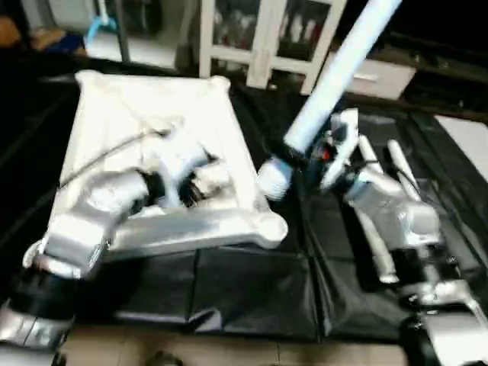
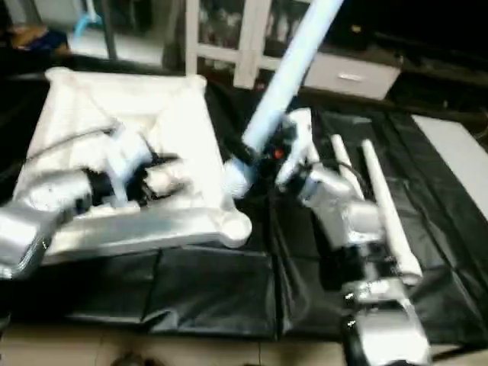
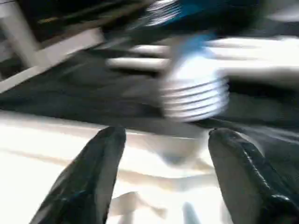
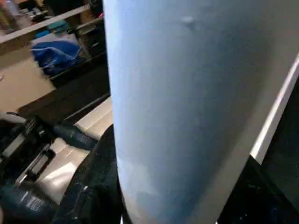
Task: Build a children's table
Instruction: Insert table leg to table base
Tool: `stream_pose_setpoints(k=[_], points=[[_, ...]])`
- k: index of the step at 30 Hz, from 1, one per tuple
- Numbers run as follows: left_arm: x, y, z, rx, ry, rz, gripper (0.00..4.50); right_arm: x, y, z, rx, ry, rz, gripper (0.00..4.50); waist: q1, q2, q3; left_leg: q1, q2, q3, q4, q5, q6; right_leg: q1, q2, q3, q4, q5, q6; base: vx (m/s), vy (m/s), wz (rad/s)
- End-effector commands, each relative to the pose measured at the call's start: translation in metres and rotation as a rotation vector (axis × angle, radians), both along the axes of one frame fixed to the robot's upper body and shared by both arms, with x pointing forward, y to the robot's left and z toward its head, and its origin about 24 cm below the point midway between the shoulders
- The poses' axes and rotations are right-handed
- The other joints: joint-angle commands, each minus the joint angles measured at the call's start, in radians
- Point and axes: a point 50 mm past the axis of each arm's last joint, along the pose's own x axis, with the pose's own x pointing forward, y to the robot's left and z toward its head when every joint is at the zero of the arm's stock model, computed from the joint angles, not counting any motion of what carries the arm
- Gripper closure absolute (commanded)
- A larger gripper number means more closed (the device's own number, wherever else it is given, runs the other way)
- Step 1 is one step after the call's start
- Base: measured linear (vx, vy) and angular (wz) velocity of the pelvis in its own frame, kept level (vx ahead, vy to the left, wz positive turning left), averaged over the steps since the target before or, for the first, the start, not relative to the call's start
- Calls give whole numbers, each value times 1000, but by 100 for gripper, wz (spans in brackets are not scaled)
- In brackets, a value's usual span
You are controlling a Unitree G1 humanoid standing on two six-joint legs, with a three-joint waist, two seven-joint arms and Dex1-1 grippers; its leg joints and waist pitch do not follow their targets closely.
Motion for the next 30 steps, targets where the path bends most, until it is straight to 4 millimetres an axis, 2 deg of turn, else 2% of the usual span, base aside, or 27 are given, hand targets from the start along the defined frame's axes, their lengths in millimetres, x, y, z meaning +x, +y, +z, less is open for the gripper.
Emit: stream_pose_setpoints(k=[1, 2, 4, 5, 6, 7, 12, 17, 20, 22, 23, 24, 25, 26, 28, 29, 30], points=[[-10, -10, -17, 74, 22, -84, 99, -3, -14, -1, -12, 19, 26, 265, -5, 13, -67, 30, 31, -8, -69, -114, -32, 44, -64, 42, -62, -8, -206, 0, 0, 0], [-10, -10, -18, 77, 22, -85, 92, -4, -14, -1, -14, 20, 27, 265, -7, 15, -65, 29, 32, -10, -70, -124, -37, 44, -67, 44, -64, -53, -189, 0, 0, 0], [-10, -8, -30, 139, 1, -89, 90, -8, -18, -3, -42, 26, 47, 265, -11, 9, -60, 30, 33, -11, -70, -154, -45, 39, -69, 46, -76, -147, -159, 0, 0, 0], [-10, -7, -33, 160, -4, -93, 90, -9, -19, -4, -42, 30, 51, 265, -12, 10, -60, 32, 34, -11, -70, -162, -47, 37, -71, 46, -77, -164, -155, 0, 0, 0], [-11, -6, -36, 169, 1, -96, 90, -11, -20, -4, -39, 33, 53, 265, -15, 5, -57, 31, 34, -12, -70, -176, -51, 34, -70, 46, -81, -201, -143, 0, 0, 0], [-12, -5, -38, 175, 10, -101, 90, -12, -20, -4, -30, 42, 61, 265, -17, 6, -57, 30, 34, -14, -72, -175, -52, 34, -70, 46, -82, -216, -138, 0, 0, 0], [-14, -1, -44, 207, 35, -110, 90, -19, -21, -7, -4, 75, 119, 265, -26, 7, -59, 29, 34, -15, -70, -165, -42, 31, -67, 43, -77, -193, -155, 0, 0, 0], [-12, 5, -52, 256, 29, -111, 90, -19, -22, -15, 12, 97, 97, 265, -30, 10, -61, 30, 33, -14, -69, -153, -35, 30, -66, 43, -74, -159, -165, 0, 0, 0], [-8, 4, -46, 201, 10, -70, 90, -20, -19, -15, -7, 69, 81, 265, -29, 10, -62, 30, 34, -13, -69, -144, -36, 31, -67, 43, -71, -137, -178, 0, 0, 0], [-4, 3, -30, 44, 19, -24, 90, -19, -17, -6, -10, 27, 71, 265, -26, 13, -66, 30, 34, -11, -67, -125, -42, 35, -68, 42, -65, -94, -197, 0, 0, 0], [-2, 3, -7, -153, 61, -3, 90, -19, -15, 4, -18, -21, 61, 265, -24, 15, -69, 30, 34, -12, -67, -123, -42, 36, -68, 42, -65, -86, -202, 0, 0, 0], [-1, 4, 0, -208, 69, 1, 72, -18, -15, 7, -25, -35, 58, 265, -22, 12, -71, 28, 32, -10, -64, -110, -52, 39, -68, 41, -57, -53, -223, 0, 0, 0], [8, 12, 30, -420, 56, 47, 54, -17, -13, 15, -117, -105, 36, 265, -20, 12, -70, 28, 29, -8, -64, -120, -54, 35, -64, 41, -59, -48, -232, 0, 0, 0], [8, 12, 30, -420, 56, 47, 54, -17, -13, 15, -117, -105, 36, 265, -18, 13, -69, 30, 28, -8, -63, -132, -57, 35, -63, 39, -59, -58, -230, 0, 0, 0], [23, 17, 62, -615, -3, 110, 51, -12, -9, 21, -242, -176, -24, 265, -19, 12, -67, 29, 27, -11, -64, -165, -56, 38, -64, 40, -69, -126, -207, 0, 0, 0], [27, 16, 71, -668, -14, 119, 33, -10, -8, 22, -276, -194, -45, 265, -19, 13, -66, 30, 26, -11, -63, -168, -62, 36, -63, 41, -71, -140, -201, 0, 0, 0], [30, 8, 86, -747, -16, 89, 20, -8, -3, 23, -379, -237, -60, 265, -19, 11, -67, 29, 26, -12, -62, -166, -66, 37, -64, 41, -72, -150, -192, 0, 0, 0]])
